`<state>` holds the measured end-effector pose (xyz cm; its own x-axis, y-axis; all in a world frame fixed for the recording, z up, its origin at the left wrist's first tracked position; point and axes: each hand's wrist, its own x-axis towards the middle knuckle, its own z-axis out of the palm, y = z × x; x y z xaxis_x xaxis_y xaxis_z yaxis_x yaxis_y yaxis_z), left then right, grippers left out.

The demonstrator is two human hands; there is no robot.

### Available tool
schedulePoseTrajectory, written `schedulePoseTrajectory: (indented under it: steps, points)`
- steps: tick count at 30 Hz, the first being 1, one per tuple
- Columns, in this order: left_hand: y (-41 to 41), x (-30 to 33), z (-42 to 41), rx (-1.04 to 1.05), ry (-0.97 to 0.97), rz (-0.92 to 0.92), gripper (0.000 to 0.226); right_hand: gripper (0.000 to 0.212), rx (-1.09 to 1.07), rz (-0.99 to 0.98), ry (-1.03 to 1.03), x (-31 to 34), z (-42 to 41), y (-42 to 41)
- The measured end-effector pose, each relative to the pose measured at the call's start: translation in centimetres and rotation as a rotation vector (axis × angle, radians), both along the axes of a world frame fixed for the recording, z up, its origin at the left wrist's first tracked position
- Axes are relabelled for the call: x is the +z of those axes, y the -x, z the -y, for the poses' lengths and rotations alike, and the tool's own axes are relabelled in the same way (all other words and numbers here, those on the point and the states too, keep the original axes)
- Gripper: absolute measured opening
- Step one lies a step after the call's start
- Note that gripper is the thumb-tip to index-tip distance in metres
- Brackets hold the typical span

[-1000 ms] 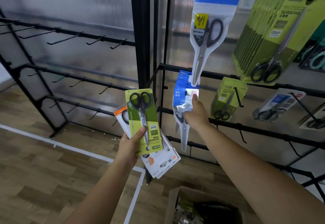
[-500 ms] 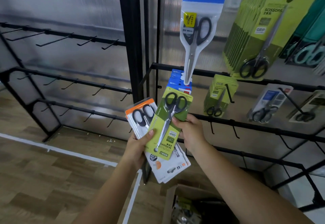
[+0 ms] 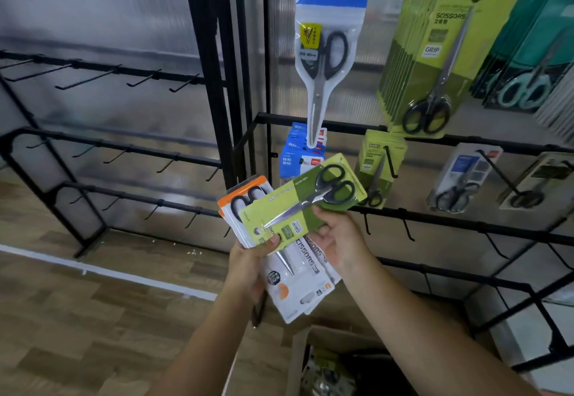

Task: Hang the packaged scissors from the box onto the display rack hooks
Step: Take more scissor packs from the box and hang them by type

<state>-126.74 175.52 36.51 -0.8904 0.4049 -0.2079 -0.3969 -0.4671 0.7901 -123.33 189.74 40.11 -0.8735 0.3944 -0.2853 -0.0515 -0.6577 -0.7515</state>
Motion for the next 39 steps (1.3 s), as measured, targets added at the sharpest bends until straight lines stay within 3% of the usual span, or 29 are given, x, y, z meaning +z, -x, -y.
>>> schedulePoseTrajectory:
  steps: [3, 5, 9, 11, 14, 16, 20, 23, 31, 34, 39]
  points:
    - [0.7, 0.0, 0.5, 0.010, 0.117, -0.048, 0.047, 0.014, -0.093, -0.036, 0.041, 0.6, -2.9, -1.2]
    - [0.9, 0.0, 0.6, 0.017, 0.165, -0.068, 0.049, 0.026, -0.179, -0.043, 0.043, 0.6, -5.0, -2.1]
    - [0.7, 0.2, -0.4, 0.028, 0.176, -0.111, 0.044, 0.067, -0.084, 0.132, -0.480, -0.3, -8.0, -3.7]
    - [0.5, 0.2, -1.2, 0.076, 0.175, -0.084, 0.036, 0.065, 0.059, 0.204, -0.670, -0.6, -8.7, -4.5]
    - [-0.5, 0.0, -3.1, 0.154, 0.189, -0.053, 0.027, 0.051, 0.167, 0.326, -0.708, -1.1, -10.2, -6.4]
    - [-1.5, 0.0, -4.6, 0.155, 0.205, -0.054, 0.030, 0.041, 0.115, 0.345, -0.680, -1.9, -11.3, -7.8]
    - [-3.1, 0.5, -7.0, 0.164, 0.171, -0.034, 0.043, 0.026, -0.046, 0.245, -0.432, -3.1, -13.2, -10.4]
    - [-3.8, 0.6, -8.0, 0.157, 0.174, -0.025, 0.032, 0.022, -0.208, 0.251, -0.355, -3.4, -14.7, -11.6]
    - [-5.0, 0.0, -9.3, 0.156, 0.211, -0.005, 0.027, 0.035, -0.312, 0.357, -0.219, -5.7, -14.4, -12.8]
    - [-5.4, -0.1, -9.6, 0.158, 0.206, 0.011, 0.025, 0.036, -0.294, 0.356, -0.167, -5.4, -14.1, -11.6]
    - [-5.4, 0.6, -10.1, 0.161, 0.185, 0.070, 0.022, 0.056, -0.175, 0.421, -0.084, -3.3, -13.8, -7.5]
